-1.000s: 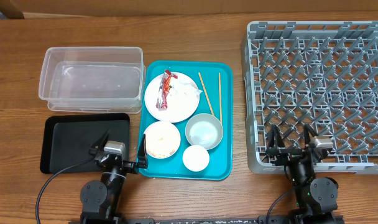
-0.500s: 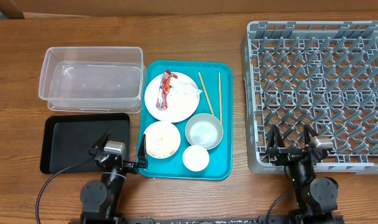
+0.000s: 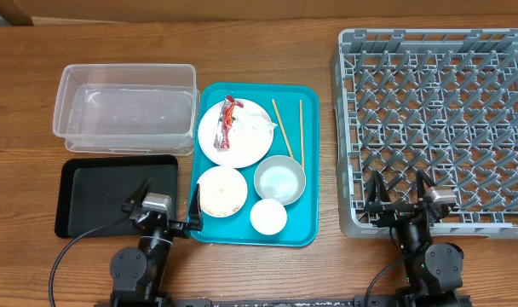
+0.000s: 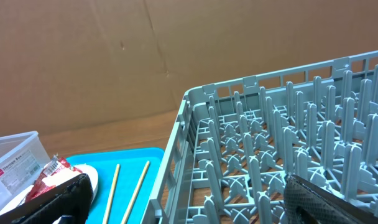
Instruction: Sort waste into correct bins and load items into the dishwasher
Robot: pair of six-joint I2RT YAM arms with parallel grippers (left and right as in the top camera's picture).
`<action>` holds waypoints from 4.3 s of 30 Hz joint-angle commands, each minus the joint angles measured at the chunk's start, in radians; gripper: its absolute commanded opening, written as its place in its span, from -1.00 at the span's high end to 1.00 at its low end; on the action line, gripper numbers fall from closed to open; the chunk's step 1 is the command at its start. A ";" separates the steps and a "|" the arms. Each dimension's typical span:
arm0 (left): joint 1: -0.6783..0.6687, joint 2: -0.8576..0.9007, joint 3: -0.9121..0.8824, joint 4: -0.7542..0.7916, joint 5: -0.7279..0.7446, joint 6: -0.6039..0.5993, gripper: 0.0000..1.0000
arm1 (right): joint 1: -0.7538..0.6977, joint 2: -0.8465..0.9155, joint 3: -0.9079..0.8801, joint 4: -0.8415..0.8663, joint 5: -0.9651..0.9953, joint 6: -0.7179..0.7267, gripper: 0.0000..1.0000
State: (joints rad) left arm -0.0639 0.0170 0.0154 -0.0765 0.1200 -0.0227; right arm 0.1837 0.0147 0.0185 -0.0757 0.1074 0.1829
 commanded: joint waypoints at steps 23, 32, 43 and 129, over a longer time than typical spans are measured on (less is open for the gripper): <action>0.005 -0.007 -0.007 0.003 0.001 -0.006 -1.00 | -0.002 -0.011 -0.010 0.005 -0.005 0.000 -1.00; 0.005 -0.006 -0.007 0.003 0.003 -0.007 -1.00 | -0.002 -0.011 -0.010 0.005 -0.005 0.000 -1.00; 0.005 -0.006 -0.007 0.003 0.003 -0.007 -1.00 | -0.002 -0.011 -0.010 0.005 -0.005 0.000 -1.00; -0.405 1.162 1.053 -0.888 0.413 -0.212 -0.79 | -0.002 0.813 1.122 -0.937 -0.433 0.162 -1.00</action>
State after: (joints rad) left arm -0.4370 1.1481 1.0592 -0.9550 0.6392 -0.1925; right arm 0.1837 0.8299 1.1183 -1.0153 -0.3145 0.3328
